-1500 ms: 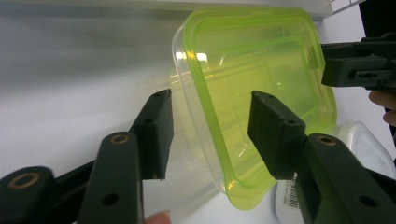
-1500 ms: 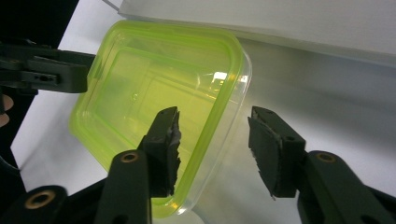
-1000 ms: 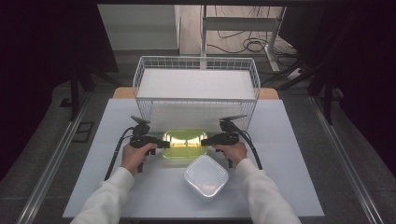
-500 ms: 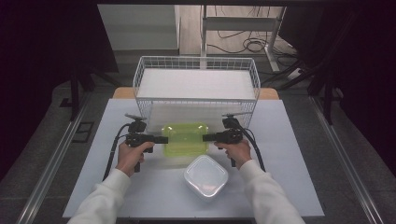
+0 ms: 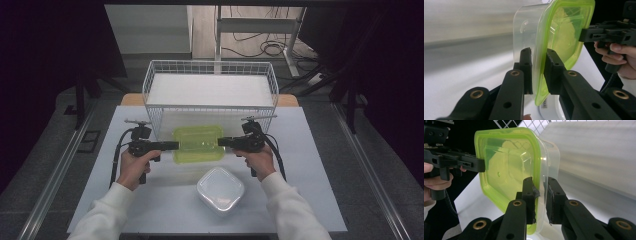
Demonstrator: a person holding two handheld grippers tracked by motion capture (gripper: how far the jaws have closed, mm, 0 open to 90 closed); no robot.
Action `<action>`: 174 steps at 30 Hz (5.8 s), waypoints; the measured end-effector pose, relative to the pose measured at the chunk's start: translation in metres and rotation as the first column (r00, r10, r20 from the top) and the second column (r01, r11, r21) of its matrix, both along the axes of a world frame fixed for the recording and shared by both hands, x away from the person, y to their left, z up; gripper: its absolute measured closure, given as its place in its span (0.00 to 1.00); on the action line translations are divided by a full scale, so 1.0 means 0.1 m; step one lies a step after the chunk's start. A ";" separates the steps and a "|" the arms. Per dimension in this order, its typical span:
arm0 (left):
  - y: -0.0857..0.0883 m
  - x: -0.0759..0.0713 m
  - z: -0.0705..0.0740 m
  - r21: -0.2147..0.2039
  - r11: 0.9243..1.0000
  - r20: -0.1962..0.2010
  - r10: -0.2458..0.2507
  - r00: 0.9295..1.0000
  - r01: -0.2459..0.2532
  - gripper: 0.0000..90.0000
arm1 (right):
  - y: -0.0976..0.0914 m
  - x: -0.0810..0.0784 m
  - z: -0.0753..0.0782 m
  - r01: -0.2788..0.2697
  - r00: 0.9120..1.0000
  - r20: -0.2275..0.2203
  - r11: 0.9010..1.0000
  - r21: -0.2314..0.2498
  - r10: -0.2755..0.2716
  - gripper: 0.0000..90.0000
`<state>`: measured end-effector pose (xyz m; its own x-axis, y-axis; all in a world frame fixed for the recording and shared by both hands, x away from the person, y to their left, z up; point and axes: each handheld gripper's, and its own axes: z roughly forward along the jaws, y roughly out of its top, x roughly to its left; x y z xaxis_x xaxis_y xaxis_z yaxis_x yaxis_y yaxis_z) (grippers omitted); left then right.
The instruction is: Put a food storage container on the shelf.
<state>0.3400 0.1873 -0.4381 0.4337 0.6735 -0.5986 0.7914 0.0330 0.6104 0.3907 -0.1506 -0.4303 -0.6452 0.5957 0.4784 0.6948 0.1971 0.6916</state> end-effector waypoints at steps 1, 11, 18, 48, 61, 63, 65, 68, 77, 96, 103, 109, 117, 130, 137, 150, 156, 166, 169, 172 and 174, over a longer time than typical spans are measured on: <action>-0.01 -0.01 0.02 -0.001 1.000 0.006 0.002 1.000 -0.002 0.87 | -0.01 -0.01 0.01 -0.002 1.000 0.007 1.000 0.001 0.002 0.87; -0.02 -0.11 0.17 -0.012 1.000 0.049 -0.015 0.999 0.016 0.87 | -0.06 -0.16 0.17 -0.008 0.997 0.075 1.000 0.019 0.006 0.87; -0.04 -0.17 0.36 -0.006 0.999 0.097 -0.032 0.995 0.033 0.87 | -0.10 -0.24 0.36 -0.023 0.991 0.135 0.999 0.033 0.018 0.87; -0.07 0.00 0.98 -0.008 0.999 0.201 -0.039 0.979 0.041 0.87 | -0.16 -0.21 0.99 -0.019 0.965 0.262 0.998 0.062 0.002 0.86; -0.09 0.24 1.11 -0.007 0.999 0.211 -0.039 0.977 0.041 0.87 | -0.17 -0.03 1.13 0.005 0.964 0.263 0.997 0.073 -0.024 0.86; -0.08 0.28 1.14 -0.005 0.999 0.215 -0.042 0.976 0.044 0.87 | -0.17 0.01 1.15 0.007 0.964 0.263 0.997 0.078 -0.027 0.86; -0.08 0.33 1.16 -0.005 0.999 0.213 -0.045 0.976 0.047 0.87 | -0.17 0.04 1.17 0.010 0.965 0.262 0.997 0.079 -0.030 0.86; -0.09 0.41 1.20 0.001 0.999 0.213 -0.053 0.976 0.055 0.87 | -0.18 0.09 1.20 0.018 0.967 0.252 0.997 0.078 -0.037 0.86; -0.10 0.63 1.31 0.004 0.998 0.214 -0.060 0.975 0.060 0.87 | -0.19 0.28 1.28 0.043 0.969 0.236 0.994 0.100 -0.066 0.86; -0.13 0.94 1.41 -0.001 0.998 0.186 -0.060 0.981 0.061 0.87 | -0.23 0.60 1.33 0.062 0.978 0.191 0.991 0.119 -0.084 0.86; -0.12 1.17 1.26 -0.021 0.999 0.122 -0.036 0.992 0.039 0.88 | -0.20 0.80 1.28 0.077 0.985 0.148 0.992 0.097 -0.091 0.86; -0.14 1.32 1.15 -0.046 0.999 0.083 -0.022 0.996 0.026 0.88 | -0.19 0.94 1.17 0.109 0.989 0.089 0.991 0.082 -0.116 0.87; -0.08 1.51 1.07 -0.134 0.991 0.024 -0.003 1.000 0.006 0.86 | -0.20 1.10 1.12 0.156 0.987 0.029 0.980 0.127 -0.161 0.86; -0.09 1.72 0.95 -0.197 0.978 -0.066 0.061 0.996 -0.073 0.82 | -0.16 1.30 1.01 0.276 0.959 -0.114 0.948 0.157 -0.260 0.79; -0.11 1.72 0.93 -0.182 0.980 -0.050 0.070 0.996 -0.078 0.77 | -0.16 1.32 0.99 0.292 0.953 -0.133 0.940 0.174 -0.272 0.77; -0.10 1.53 1.09 -0.121 0.988 0.137 0.114 0.984 -0.098 0.42 | -0.18 1.13 1.12 0.303 0.953 -0.032 0.940 0.158 -0.301 0.46; -0.04 1.19 1.29 -0.041 0.997 0.219 0.065 0.973 -0.058 0.36 | -0.28 0.88 1.28 0.248 0.963 0.074 0.962 0.118 -0.258 0.40; 0.09 0.46 1.10 0.053 0.999 0.248 -0.009 0.969 -0.004 0.31 | -0.44 0.25 1.16 0.140 0.966 0.219 0.990 -0.003 -0.136 0.35; 0.10 0.25 0.92 0.065 0.998 0.238 -0.020 0.971 0.005 0.31 | -0.52 0.09 1.03 0.121 0.968 0.227 0.992 -0.031 -0.111 0.34; 0.10 0.04 0.72 0.073 0.997 0.223 -0.030 0.974 0.013 0.31 | -0.59 -0.08 0.89 0.093 0.969 0.236 0.993 -0.066 -0.075 0.34; 0.11 -0.07 0.58 0.079 0.997 0.205 -0.038 0.978 0.023 0.31 | -0.64 -0.20 0.78 0.088 0.968 0.241 0.994 -0.072 -0.068 0.34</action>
